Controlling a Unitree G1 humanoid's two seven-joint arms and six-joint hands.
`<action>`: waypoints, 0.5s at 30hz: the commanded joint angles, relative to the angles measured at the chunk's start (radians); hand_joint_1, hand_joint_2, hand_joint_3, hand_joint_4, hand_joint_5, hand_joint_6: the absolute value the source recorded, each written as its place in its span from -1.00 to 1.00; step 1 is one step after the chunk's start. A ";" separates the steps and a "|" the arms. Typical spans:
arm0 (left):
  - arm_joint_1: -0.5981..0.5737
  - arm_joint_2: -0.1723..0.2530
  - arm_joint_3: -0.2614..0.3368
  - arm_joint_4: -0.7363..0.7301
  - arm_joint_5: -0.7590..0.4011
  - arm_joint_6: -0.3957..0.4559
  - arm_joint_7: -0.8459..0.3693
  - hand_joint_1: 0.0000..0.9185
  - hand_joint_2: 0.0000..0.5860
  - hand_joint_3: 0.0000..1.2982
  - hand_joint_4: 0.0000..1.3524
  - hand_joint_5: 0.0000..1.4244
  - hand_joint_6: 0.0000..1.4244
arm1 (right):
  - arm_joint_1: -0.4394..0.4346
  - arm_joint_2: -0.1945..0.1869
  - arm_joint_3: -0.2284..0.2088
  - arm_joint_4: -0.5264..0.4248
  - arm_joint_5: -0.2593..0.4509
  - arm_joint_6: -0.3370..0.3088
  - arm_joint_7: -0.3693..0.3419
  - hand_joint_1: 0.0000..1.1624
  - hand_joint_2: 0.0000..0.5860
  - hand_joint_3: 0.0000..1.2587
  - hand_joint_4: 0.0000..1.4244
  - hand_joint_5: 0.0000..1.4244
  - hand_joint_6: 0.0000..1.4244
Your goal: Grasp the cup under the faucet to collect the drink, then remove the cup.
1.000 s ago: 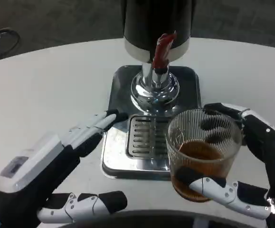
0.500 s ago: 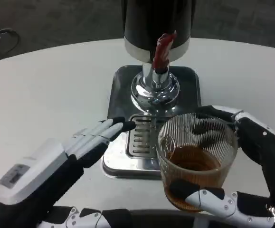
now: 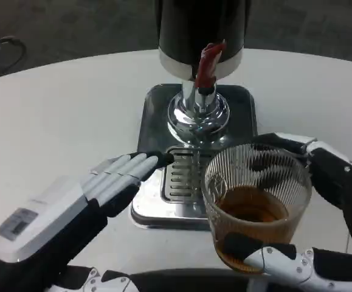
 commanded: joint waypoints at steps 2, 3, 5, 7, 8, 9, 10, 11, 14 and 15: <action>0.014 0.014 -0.002 -0.003 0.014 -0.005 -0.012 -1.00 -0.70 -0.93 -1.00 -1.00 -0.98 | -0.003 0.003 -0.021 -0.055 0.041 -0.001 0.018 0.75 -0.37 0.20 0.16 0.33 -0.28; 0.014 0.015 -0.004 -0.003 0.015 -0.005 -0.013 -1.00 -0.70 -0.93 -1.00 -1.00 -0.98 | -0.004 0.004 -0.024 -0.056 0.040 -0.002 0.019 0.75 -0.37 0.20 0.16 0.33 -0.28; 0.015 0.015 -0.005 -0.002 0.019 -0.001 -0.013 -1.00 -0.70 -0.93 -1.00 -1.00 -0.98 | -0.007 0.004 -0.026 -0.057 0.038 -0.002 0.024 0.75 -0.37 0.20 0.16 0.33 -0.28; 0.015 0.015 -0.005 -0.001 0.023 0.002 -0.014 -1.00 -0.70 -0.93 -1.00 -1.00 -0.98 | -0.009 0.004 -0.025 -0.055 0.036 -0.005 0.026 0.75 -0.37 0.21 0.17 0.33 -0.28; 0.016 0.016 -0.002 -0.004 0.032 0.003 -0.013 -1.00 -0.70 -0.93 -1.00 -1.00 -0.98 | -0.011 0.005 -0.024 -0.050 0.037 -0.005 0.027 0.75 -0.37 0.21 0.17 0.33 -0.28; 0.017 0.017 0.000 -0.005 0.039 0.004 -0.013 -1.00 -0.70 -0.93 -1.00 -1.00 -0.98 | -0.013 0.007 -0.021 -0.045 0.036 -0.006 0.026 0.75 -0.37 0.21 0.18 0.33 -0.28; 0.017 0.019 0.001 -0.006 0.045 0.004 -0.013 -1.00 -0.70 -0.93 -1.00 -1.00 -0.98 | -0.015 0.008 -0.019 -0.041 0.035 -0.006 0.025 0.75 -0.37 0.21 0.18 0.33 -0.28; 0.017 0.020 0.002 -0.007 0.051 0.004 -0.013 -1.00 -0.70 -0.94 -1.00 -1.00 -0.98 | -0.016 0.008 -0.017 -0.039 0.033 -0.007 0.024 0.75 -0.37 0.21 0.18 0.33 -0.28; 0.014 0.028 -0.002 -0.005 0.059 -0.002 -0.019 -1.00 -0.70 -0.94 -1.00 -1.00 -0.98 | -0.013 0.007 -0.016 -0.035 0.027 -0.018 0.020 0.75 -0.37 0.21 0.19 0.34 -0.28; 0.013 0.030 -0.003 -0.005 0.061 -0.003 -0.019 -1.00 -0.70 -0.94 -1.00 -1.00 -0.98 | -0.012 0.007 -0.016 -0.033 0.027 -0.022 0.020 0.75 -0.37 0.21 0.19 0.34 -0.28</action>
